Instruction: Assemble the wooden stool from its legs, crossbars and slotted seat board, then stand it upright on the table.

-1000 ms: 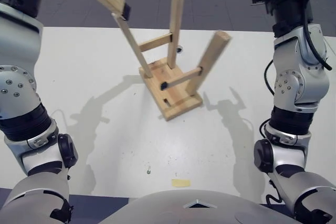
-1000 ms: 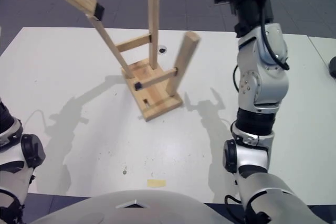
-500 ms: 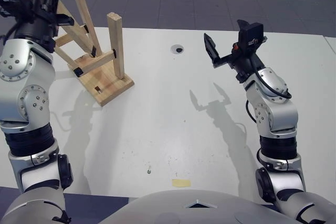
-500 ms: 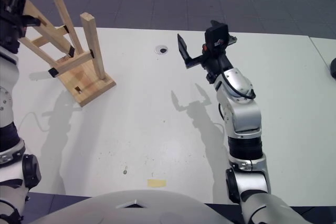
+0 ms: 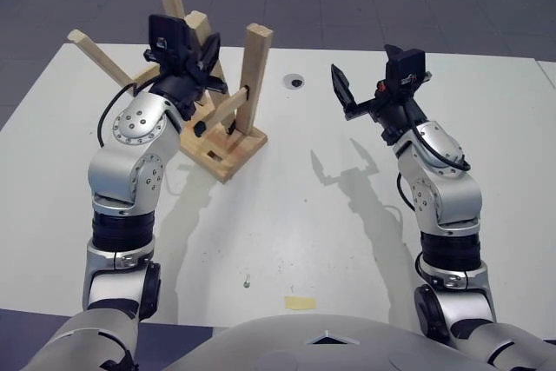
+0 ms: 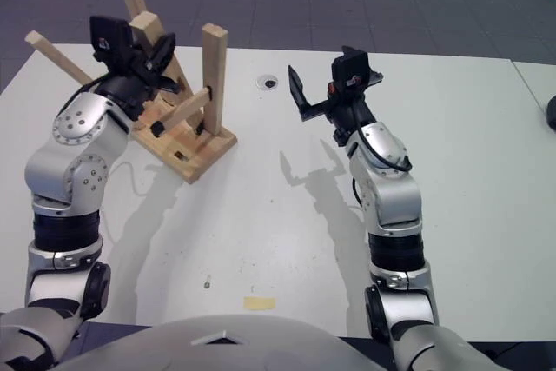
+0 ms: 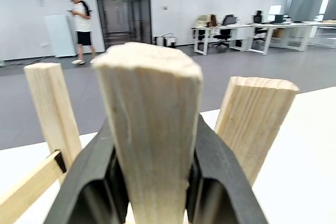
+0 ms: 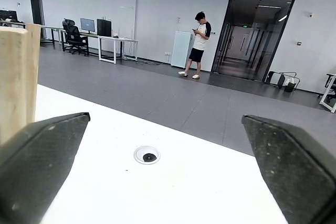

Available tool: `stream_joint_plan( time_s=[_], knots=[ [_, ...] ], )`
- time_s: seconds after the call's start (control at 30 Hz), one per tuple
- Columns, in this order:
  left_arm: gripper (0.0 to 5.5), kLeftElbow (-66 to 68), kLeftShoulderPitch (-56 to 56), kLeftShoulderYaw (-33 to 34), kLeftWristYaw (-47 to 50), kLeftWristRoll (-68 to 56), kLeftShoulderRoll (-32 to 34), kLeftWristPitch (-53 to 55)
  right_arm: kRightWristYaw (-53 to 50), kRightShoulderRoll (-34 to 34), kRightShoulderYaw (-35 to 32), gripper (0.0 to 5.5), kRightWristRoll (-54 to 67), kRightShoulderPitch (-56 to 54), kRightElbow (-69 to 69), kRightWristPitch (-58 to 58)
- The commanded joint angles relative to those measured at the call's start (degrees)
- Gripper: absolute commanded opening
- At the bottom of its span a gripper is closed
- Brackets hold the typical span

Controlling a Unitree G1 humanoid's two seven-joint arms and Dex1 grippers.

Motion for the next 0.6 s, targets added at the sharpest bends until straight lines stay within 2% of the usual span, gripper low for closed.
stream_joint_plan(
  time_s=[0.03,0.33,0.5,0.6],
  knots=[
    [1.04,-6.46,-0.75,-3.86,-5.08,-1.44,0.06,3.54,0.29,-1.05,-0.57,5.40,-1.23,0.28,1.53,0.30],
    [1.04,-15.03,-0.29,-8.07,-15.19,-7.39,0.16,7.78,0.05,-2.30,-2.55,5.40,-3.30,-3.24,8.42,-1.17],
    [1.04,-10.86,-1.60,-6.00,-11.27,-0.74,0.67,5.98,4.01,-4.53,-2.11,5.40,-2.32,-1.09,6.67,0.47],
    [1.04,-9.77,-2.83,-1.79,-8.66,0.75,-0.24,5.72,10.36,-7.26,-1.16,5.40,0.60,3.03,2.50,1.94]
  ],
)
